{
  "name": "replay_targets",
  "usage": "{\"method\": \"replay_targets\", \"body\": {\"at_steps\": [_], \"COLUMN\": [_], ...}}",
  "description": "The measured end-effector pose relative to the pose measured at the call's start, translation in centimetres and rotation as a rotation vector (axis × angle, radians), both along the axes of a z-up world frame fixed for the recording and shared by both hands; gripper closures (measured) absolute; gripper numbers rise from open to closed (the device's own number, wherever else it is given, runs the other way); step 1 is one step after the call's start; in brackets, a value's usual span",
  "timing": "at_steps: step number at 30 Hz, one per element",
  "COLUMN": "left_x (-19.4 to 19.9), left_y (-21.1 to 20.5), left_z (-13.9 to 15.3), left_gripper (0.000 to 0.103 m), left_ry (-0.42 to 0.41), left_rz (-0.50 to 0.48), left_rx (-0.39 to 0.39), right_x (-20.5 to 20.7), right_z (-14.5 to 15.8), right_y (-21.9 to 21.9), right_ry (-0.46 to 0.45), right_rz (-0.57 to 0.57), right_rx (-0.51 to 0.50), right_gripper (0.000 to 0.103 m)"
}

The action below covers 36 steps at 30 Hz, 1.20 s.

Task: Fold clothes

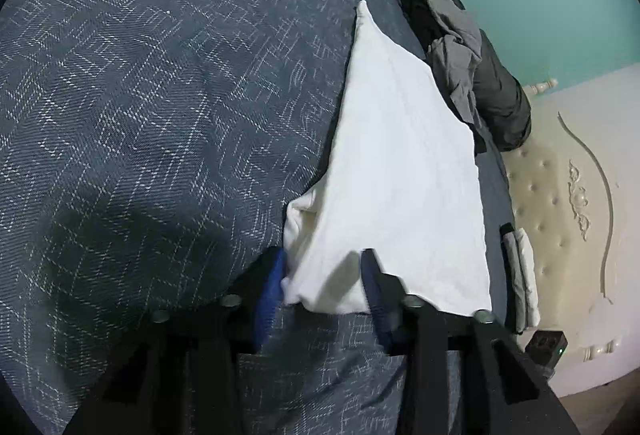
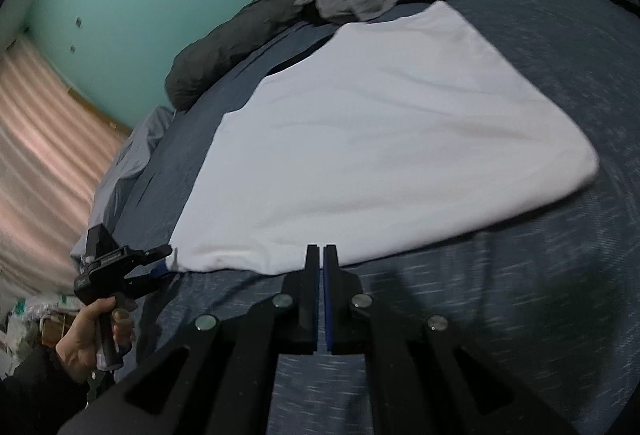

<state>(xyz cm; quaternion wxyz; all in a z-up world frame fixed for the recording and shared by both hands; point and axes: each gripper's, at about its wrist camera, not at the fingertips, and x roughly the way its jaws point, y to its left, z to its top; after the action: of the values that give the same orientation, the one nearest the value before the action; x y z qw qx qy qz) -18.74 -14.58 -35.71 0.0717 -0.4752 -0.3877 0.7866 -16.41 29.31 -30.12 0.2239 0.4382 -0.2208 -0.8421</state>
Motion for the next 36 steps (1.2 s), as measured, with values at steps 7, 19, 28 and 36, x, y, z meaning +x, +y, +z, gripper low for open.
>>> {"method": "replay_targets", "body": {"at_steps": [7, 19, 28, 36], "left_x": [-0.7, -5.4, -12.0, -11.4], "left_y": [1.4, 9.2, 27.2, 44.1], "left_z": [1.7, 10.1, 14.8, 9.1], "left_gripper": [0.094, 0.096, 0.096, 0.096], "left_ry": [0.033, 0.129, 0.205, 0.136], "left_rz": [-0.031, -0.173, -0.468, -0.772], "left_rx": [-0.063, -0.229, -0.271, -0.295], "right_x": [-0.4, -0.7, -1.2, -1.7], "right_z": [0.3, 0.8, 0.5, 0.8], "right_y": [3.6, 8.5, 12.3, 15.1], "right_ry": [0.021, 0.027, 0.016, 0.026], "right_rz": [-0.093, -0.172, -0.244, -0.297], "right_rx": [-0.030, -0.091, -0.140, -0.132], "right_gripper": [0.101, 0.101, 0.101, 0.101]}}
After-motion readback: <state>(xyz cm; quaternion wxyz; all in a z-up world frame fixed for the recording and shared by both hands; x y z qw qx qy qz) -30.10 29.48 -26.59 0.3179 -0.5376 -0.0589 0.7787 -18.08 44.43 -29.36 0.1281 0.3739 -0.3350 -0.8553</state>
